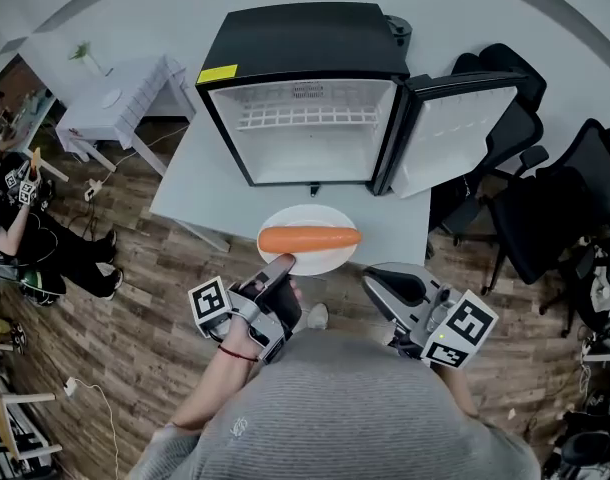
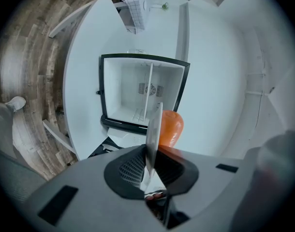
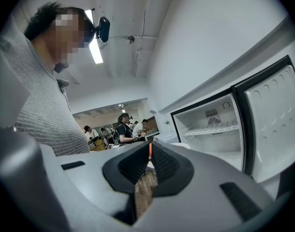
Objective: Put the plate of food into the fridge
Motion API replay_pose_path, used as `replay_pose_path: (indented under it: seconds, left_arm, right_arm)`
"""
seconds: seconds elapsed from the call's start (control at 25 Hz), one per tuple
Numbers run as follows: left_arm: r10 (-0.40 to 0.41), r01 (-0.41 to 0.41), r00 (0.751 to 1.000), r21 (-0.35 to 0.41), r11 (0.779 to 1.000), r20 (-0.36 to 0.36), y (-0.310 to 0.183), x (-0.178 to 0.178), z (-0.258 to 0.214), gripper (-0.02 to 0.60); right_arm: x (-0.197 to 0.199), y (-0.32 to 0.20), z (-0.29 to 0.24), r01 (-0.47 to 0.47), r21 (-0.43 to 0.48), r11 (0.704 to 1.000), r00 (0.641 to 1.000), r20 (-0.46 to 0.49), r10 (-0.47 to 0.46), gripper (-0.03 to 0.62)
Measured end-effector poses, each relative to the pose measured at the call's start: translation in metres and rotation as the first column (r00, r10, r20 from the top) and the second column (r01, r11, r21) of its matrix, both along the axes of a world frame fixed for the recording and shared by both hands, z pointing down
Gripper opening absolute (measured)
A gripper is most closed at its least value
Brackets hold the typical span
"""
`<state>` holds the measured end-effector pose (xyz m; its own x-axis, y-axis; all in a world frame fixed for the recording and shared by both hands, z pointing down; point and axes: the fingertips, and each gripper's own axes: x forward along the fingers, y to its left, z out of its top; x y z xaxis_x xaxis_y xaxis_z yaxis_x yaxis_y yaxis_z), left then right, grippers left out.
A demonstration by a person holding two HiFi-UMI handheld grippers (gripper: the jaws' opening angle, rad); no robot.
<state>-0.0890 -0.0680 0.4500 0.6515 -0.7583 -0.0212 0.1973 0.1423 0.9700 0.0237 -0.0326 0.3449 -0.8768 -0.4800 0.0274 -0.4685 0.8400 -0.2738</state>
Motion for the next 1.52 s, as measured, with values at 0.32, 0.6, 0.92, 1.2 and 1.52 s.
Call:
replay_pose_path:
  seconds: [0.32,0.6,0.92,1.2,1.52]
  left_arm:
    - [0.054,-0.054,0.998,0.007,0.998,0.011,-0.051,-0.015,0.0,0.049]
    - [0.075,-0.075,0.997,0.007,0.997,0.007,-0.082,-0.022,0.004,0.049]
    - [0.081,-0.081,0.997,0.005,0.997,0.015,-0.103,-0.018,0.009,0.049]
    - [0.071,-0.072,0.997,0.015,0.997,0.03,-0.132,-0.013,0.005,0.049]
    - [0.062,-0.063,0.998,0.017,0.998,0.032,-0.171,-0.017,0.0,0.049]
  right_arm:
    - [-0.02,-0.048,0.001,-0.039,0.017,0.999,0.999,0.01,0.039,0.015]
    - [-0.032,-0.071,0.01,-0.053,-0.002,0.999,0.999,0.003,0.053,0.016]
    - [-0.033,-0.093,0.013,-0.048,-0.009,0.999,0.999,-0.01,0.048,0.016]
    - [-0.025,-0.113,0.013,-0.046,-0.009,0.999,0.999,-0.012,0.046,0.016]
    - [-0.015,-0.125,0.018,-0.054,-0.021,0.998,0.999,-0.008,0.054,0.016]
